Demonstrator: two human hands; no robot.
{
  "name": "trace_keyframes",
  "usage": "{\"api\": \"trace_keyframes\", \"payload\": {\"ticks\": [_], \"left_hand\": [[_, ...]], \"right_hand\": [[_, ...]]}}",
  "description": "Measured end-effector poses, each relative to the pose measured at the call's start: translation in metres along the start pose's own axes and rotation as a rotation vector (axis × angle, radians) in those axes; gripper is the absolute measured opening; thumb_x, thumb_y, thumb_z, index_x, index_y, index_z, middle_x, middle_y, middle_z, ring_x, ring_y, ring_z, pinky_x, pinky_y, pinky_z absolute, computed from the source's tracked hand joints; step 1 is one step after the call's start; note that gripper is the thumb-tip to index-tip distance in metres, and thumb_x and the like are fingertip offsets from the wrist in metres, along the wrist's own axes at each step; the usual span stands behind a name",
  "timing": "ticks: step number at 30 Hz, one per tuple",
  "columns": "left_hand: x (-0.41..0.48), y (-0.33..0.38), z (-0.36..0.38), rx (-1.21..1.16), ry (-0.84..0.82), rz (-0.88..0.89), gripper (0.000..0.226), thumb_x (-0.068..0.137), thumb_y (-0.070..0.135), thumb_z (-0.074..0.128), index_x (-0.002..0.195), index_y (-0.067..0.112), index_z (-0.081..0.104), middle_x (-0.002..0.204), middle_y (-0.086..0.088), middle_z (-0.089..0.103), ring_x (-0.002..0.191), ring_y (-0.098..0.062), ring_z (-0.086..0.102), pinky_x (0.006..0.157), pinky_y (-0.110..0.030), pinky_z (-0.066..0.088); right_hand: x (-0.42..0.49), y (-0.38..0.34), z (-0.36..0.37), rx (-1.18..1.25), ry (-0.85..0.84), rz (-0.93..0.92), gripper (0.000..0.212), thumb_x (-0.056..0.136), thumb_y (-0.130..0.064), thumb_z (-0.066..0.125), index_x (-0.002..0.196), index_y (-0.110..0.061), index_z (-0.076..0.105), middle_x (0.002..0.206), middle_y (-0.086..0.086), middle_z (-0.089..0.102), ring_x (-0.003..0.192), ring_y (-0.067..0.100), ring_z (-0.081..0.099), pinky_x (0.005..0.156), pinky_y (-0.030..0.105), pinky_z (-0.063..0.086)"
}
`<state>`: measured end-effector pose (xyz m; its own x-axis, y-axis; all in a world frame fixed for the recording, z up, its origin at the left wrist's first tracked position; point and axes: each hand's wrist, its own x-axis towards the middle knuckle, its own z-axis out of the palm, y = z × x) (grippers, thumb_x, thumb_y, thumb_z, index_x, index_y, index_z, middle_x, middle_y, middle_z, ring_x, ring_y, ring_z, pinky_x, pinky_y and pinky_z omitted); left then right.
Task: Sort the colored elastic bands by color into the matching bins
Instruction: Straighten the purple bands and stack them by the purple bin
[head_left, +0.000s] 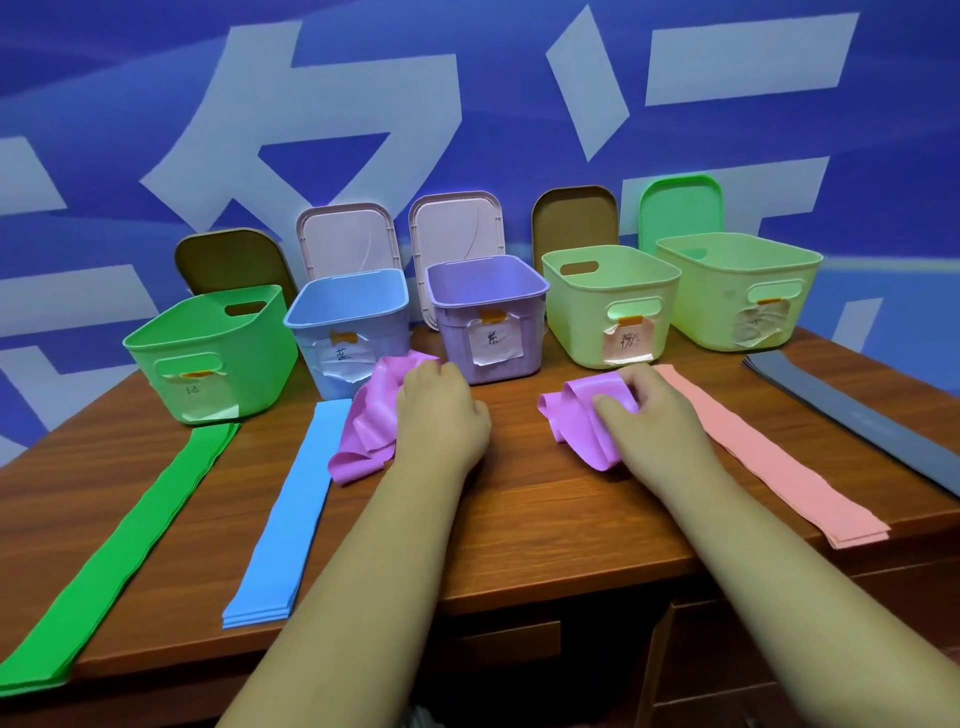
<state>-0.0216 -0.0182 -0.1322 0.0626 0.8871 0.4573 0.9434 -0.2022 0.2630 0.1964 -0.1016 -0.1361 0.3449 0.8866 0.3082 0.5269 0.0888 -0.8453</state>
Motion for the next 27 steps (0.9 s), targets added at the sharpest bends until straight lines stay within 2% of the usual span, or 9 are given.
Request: {"api": "trace_keyframes", "payload": {"ticks": [2,5,8,11,15,19,21,24,27], "left_hand": [[-0.004,0.011,-0.002,-0.215,-0.006,0.111,0.031,0.09,0.011,0.054,0.12,0.007,0.064,0.124,-0.015,0.061,0.118,-0.036,0.055,0.099,-0.045,0.048],[-0.014,0.033,0.001,-0.514,-0.255,0.189,0.052,0.094,0.003,0.047,0.142,0.02,0.057,0.143,-0.003,0.059,0.128,-0.021,0.058,0.11,-0.035,0.045],[-0.014,0.043,0.008,-0.541,-0.359,0.189,0.057,0.098,0.002,0.043,0.15,0.024,0.052,0.151,-0.001,0.056,0.136,-0.019,0.053,0.112,-0.026,0.038],[-0.009,0.044,0.01,-0.535,-0.358,0.135,0.044,0.109,0.014,0.041,0.15,0.022,0.053,0.155,0.0,0.054,0.144,-0.017,0.047,0.109,-0.018,0.03],[0.001,0.052,0.011,-0.486,-0.391,0.131,0.041,0.113,0.031,0.038,0.151,0.022,0.051,0.156,-0.003,0.054,0.144,-0.023,0.047,0.11,-0.025,0.033],[0.024,0.072,0.011,-0.35,-0.457,0.137,0.042,0.114,0.035,0.035,0.141,0.012,0.058,0.148,-0.013,0.059,0.136,-0.032,0.053,0.105,-0.034,0.039],[0.037,0.08,0.013,-0.263,-0.49,0.134,0.043,0.112,0.036,0.04,0.133,0.007,0.064,0.141,-0.017,0.063,0.13,-0.034,0.056,0.103,-0.037,0.043],[0.048,0.083,0.02,-0.227,-0.536,0.162,0.034,0.102,0.041,0.06,0.122,0.018,0.075,0.129,-0.005,0.072,0.12,-0.026,0.064,0.103,-0.036,0.051],[0.053,0.082,0.022,-0.316,-0.685,0.161,0.02,0.095,0.034,0.07,0.108,0.024,0.08,0.113,0.004,0.077,0.102,-0.013,0.068,0.094,-0.031,0.055]], "right_hand": [[-0.002,-0.001,-0.001,-0.009,-0.009,-0.015,0.01,0.09,-0.024,0.059,0.097,-0.027,0.065,0.093,-0.006,0.071,0.091,0.019,0.066,0.082,0.042,0.055],[-0.006,-0.005,-0.003,0.027,-0.037,-0.038,0.011,0.089,-0.02,0.06,0.093,-0.028,0.066,0.09,-0.008,0.071,0.09,0.017,0.066,0.079,0.04,0.053],[-0.01,-0.011,-0.007,0.02,-0.073,-0.042,0.007,0.087,-0.024,0.056,0.087,-0.025,0.063,0.085,-0.004,0.068,0.084,0.018,0.062,0.069,0.036,0.046],[-0.013,-0.015,-0.014,-0.081,-0.074,-0.011,0.014,0.08,-0.033,0.049,0.086,-0.023,0.056,0.084,-0.001,0.064,0.081,0.024,0.059,0.066,0.038,0.043],[-0.019,-0.016,-0.025,-0.299,-0.091,0.079,0.021,0.087,-0.045,0.061,0.089,-0.024,0.056,0.088,-0.003,0.065,0.08,0.016,0.06,0.066,0.036,0.044],[-0.025,-0.014,-0.037,-0.51,-0.151,0.171,0.032,0.091,-0.054,0.059,0.097,-0.023,0.059,0.093,0.0,0.066,0.087,0.022,0.063,0.076,0.038,0.052],[-0.03,-0.015,-0.044,-0.577,-0.199,0.206,0.034,0.094,-0.054,0.055,0.101,-0.021,0.059,0.095,0.002,0.066,0.089,0.024,0.063,0.079,0.038,0.053],[-0.039,-0.016,-0.051,-0.597,-0.222,0.219,0.033,0.097,-0.052,0.052,0.103,-0.021,0.06,0.097,0.002,0.066,0.088,0.021,0.062,0.073,0.035,0.049],[-0.044,-0.01,-0.057,-0.559,-0.192,0.221,0.034,0.099,-0.054,0.05,0.099,-0.022,0.061,0.096,0.001,0.067,0.088,0.02,0.062,0.077,0.036,0.051]]}}
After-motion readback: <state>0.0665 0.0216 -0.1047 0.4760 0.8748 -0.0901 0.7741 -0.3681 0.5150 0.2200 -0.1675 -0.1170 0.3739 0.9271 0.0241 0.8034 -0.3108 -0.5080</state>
